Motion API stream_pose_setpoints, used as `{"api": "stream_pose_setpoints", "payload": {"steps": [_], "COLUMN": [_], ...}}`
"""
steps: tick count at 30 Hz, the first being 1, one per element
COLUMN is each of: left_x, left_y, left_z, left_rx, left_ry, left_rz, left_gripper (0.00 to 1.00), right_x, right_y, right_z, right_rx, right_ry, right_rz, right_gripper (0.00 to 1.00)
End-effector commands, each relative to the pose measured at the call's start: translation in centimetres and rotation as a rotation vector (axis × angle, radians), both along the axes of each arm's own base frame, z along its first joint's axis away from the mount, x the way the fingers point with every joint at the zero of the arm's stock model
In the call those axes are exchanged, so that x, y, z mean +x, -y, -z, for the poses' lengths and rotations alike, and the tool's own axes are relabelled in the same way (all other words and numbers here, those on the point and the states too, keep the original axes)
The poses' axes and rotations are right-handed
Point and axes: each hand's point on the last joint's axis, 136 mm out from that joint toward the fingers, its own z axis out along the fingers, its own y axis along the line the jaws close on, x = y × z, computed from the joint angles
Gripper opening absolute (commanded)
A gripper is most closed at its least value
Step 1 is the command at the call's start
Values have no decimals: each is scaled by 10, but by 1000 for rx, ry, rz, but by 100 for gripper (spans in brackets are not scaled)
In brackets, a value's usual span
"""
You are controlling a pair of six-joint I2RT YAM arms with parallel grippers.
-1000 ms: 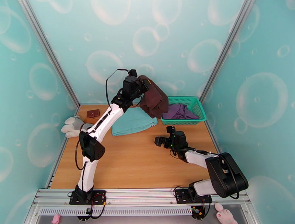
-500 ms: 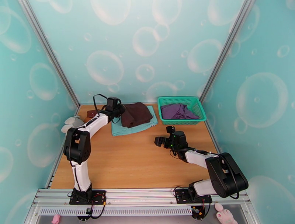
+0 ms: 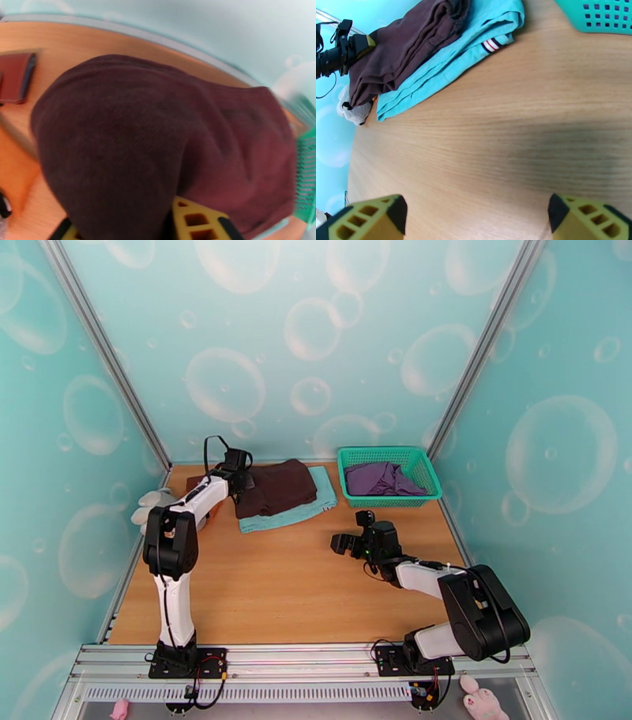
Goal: Fold and stack the trousers
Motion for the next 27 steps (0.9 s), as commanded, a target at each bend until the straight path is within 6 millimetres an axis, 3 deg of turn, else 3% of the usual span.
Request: {"api": "stream_pose_setpoints", "payload": {"steps": [1,3,5,7,10,11,12,13,15,16,18,21,24,27], "left_x": [-3,-8,-16,-22,-30,-38,-50,-64,-98,-116,-141,-183,-222,-250], "left_y": [-43,-49,-56,-51,1,28,51,65,81,77,51,-10,-69,-108], "left_z": [-59,-82,-95,-97,-80,-72,-65,-59,-57,-60,-68,-66,-69,-65], "left_rx": [350,448,482,427,144,25,-69,-113,-105,-68,-25,80,179,166], "left_ry": [155,209,237,274,303,289,264,246,271,310,373,448,567,634], "left_rz": [-118,-145,-194,-175,68,172,259,302,340,322,237,66,-117,-225], "left_gripper": [67,79,81,82,82,92,99,99,99,99,99,99,99,99], "right_x": [7,7,8,8,7,7,7,6,6,7,10,8,-8,-36], "right_y": [-3,-3,-4,-5,-8,-9,-10,-10,-2,7,28,72,123,164], "right_z": [-7,-7,-7,-6,-10,-12,-16,-19,-26,-30,-40,-66,-91,-116], "right_rx": [0,-1,-1,0,5,2,1,-5,-33,-50,-63,-74,-132,-191], "right_ry": [25,26,27,27,43,53,67,82,118,134,181,280,396,538], "right_rz": [-14,-16,-19,-23,-37,-41,-44,-42,-9,26,116,306,532,726], "right_gripper": [99,99,99,99,99,99,99,99,99,99,99,99,99,99]}}
